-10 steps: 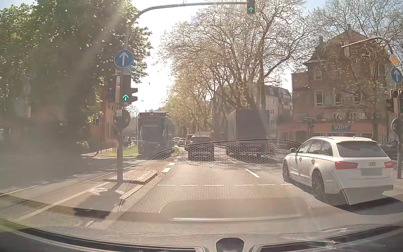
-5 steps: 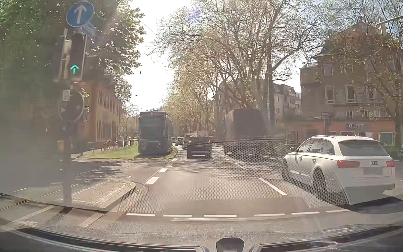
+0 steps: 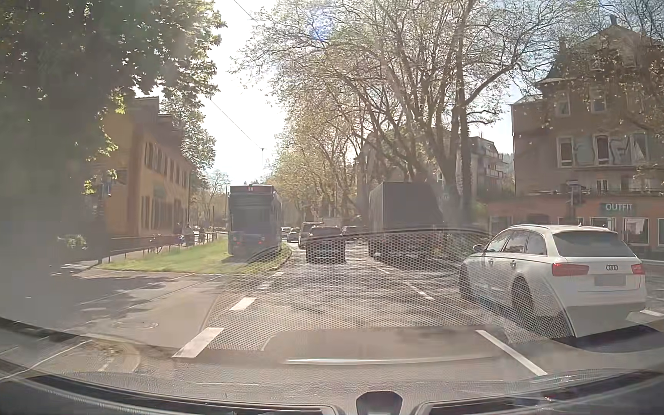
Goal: Follow the waypoints while adhering to traffic rules and regulations
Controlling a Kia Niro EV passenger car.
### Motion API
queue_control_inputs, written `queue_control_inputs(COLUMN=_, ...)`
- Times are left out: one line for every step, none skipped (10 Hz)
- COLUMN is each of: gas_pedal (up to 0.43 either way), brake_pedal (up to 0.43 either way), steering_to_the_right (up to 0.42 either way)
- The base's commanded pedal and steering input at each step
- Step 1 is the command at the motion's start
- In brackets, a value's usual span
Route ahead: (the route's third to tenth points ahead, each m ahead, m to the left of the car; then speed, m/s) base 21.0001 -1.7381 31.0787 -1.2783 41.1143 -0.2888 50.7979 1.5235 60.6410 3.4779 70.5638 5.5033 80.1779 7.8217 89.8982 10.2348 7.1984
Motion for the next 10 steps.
queue_control_inputs(gas_pedal=0.079, brake_pedal=0.000, steering_to_the_right=-0.010)
queue_control_inputs(gas_pedal=0.079, brake_pedal=0.000, steering_to_the_right=-0.010)
queue_control_inputs(gas_pedal=0.079, brake_pedal=0.000, steering_to_the_right=-0.012)
queue_control_inputs(gas_pedal=0.079, brake_pedal=0.000, steering_to_the_right=-0.012)
queue_control_inputs(gas_pedal=0.079, brake_pedal=0.000, steering_to_the_right=-0.012)
queue_control_inputs(gas_pedal=0.079, brake_pedal=0.000, steering_to_the_right=-0.013)
queue_control_inputs(gas_pedal=0.079, brake_pedal=0.000, steering_to_the_right=-0.014)
queue_control_inputs(gas_pedal=0.079, brake_pedal=0.000, steering_to_the_right=-0.014)
queue_control_inputs(gas_pedal=0.079, brake_pedal=0.000, steering_to_the_right=-0.014)
queue_control_inputs(gas_pedal=0.079, brake_pedal=0.000, steering_to_the_right=-0.014)
